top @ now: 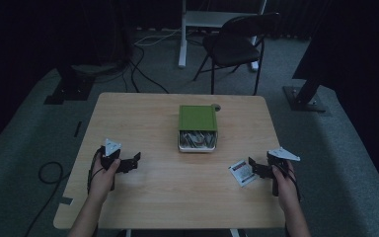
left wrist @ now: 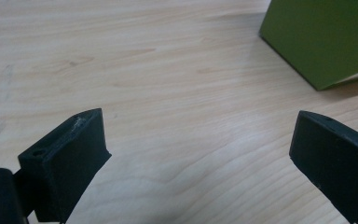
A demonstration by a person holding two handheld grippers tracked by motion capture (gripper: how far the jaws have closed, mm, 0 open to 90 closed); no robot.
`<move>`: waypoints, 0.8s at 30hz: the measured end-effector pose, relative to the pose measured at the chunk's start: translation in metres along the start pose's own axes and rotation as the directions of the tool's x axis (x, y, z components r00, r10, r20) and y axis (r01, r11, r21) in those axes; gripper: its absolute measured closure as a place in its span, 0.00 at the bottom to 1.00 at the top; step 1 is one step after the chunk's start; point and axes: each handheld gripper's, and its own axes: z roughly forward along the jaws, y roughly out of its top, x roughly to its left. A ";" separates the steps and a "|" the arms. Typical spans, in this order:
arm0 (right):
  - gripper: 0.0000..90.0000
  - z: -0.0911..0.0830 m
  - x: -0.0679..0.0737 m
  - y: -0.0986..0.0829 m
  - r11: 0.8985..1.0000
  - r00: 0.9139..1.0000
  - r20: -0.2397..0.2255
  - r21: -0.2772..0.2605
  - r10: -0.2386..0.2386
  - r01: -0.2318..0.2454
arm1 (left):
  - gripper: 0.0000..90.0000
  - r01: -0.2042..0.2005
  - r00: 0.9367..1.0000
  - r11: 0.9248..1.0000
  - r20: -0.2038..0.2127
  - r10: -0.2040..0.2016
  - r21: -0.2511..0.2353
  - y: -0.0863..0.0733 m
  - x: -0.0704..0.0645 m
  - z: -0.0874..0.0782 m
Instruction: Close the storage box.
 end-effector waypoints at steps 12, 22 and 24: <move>0.15 -0.011 -0.008 -0.015 1.000 0.999 0.053 0.024 0.013 -0.014 | 0.05 0.037 0.998 0.999 -0.059 -0.036 0.022 -0.017 0.015 -0.017; 0.15 -0.017 -0.014 -0.027 0.998 0.992 0.115 0.035 0.044 -0.048 | 0.05 0.072 0.992 0.997 -0.103 -0.067 0.040 -0.029 0.026 -0.029; 0.15 -0.018 -0.014 -0.029 0.998 0.991 0.120 0.037 0.049 -0.054 | 0.05 0.079 0.991 0.996 -0.112 -0.074 0.043 -0.033 0.028 -0.031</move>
